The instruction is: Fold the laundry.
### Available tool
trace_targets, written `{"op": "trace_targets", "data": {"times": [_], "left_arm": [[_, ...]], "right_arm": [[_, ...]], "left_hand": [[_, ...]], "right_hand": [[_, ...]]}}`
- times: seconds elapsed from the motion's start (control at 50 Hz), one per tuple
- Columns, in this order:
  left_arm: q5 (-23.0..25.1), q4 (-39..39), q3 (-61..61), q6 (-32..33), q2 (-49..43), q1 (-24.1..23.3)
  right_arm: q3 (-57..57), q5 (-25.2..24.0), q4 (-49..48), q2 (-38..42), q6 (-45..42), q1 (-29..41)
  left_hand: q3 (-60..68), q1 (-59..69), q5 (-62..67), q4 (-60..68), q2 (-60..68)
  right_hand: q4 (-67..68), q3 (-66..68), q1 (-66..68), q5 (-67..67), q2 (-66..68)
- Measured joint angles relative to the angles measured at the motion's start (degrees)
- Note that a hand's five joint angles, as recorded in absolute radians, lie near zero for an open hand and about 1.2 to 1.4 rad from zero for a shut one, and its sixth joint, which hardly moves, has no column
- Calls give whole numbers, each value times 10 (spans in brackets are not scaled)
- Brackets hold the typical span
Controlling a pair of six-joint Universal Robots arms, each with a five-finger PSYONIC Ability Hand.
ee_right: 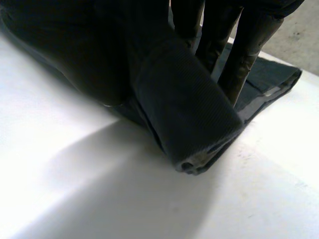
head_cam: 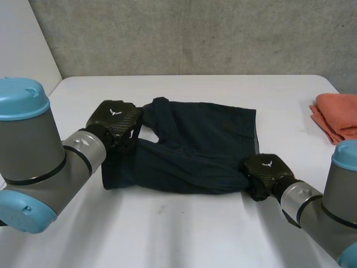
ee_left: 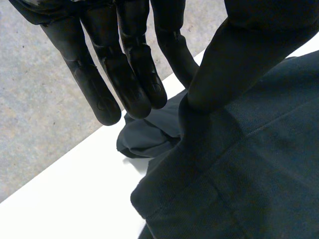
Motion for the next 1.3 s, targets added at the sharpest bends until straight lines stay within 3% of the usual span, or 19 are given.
{"op": "trace_targets", "data": {"times": [0.26,0.28,0.32,0.4,0.8,0.98,1.3], "left_arm": [[5,-28,-60,-5,0,-4],[5,-30,-70,-5,0,-4],[5,-30,-87,-7,0,-3],[3,-28,-106,-10,3,1],[-39,-31,-175,-74,46,4],[-41,-30,-182,-75,40,-7],[-41,-28,-182,-71,20,-28]], "right_arm": [[-17,2,18,-81,-60,-9],[-17,2,19,-84,-62,-9],[-14,1,29,-92,-71,-10],[-11,1,34,-84,-74,-8],[-8,8,32,-59,-71,-6],[-9,9,31,-55,-71,-7],[-10,9,31,-52,-71,-6]], "left_hand": [[-31,-17,-21,-30,-32],[-139,-131,-126,-144,-142],[-243,-240,-231,-251,-253],[-321,-296,-312,-330,-325],[-341,-307,-334,-348,-344],[-409,-377,-402,-421,-411],[-408,-372,-392,-414,-411]], "right_hand": [[4,1,23,4,0],[4,1,23,4,0],[4,1,23,4,0],[4,1,23,4,0],[4,1,23,4,0],[4,1,23,4,0],[4,1,23,4,0]]}}
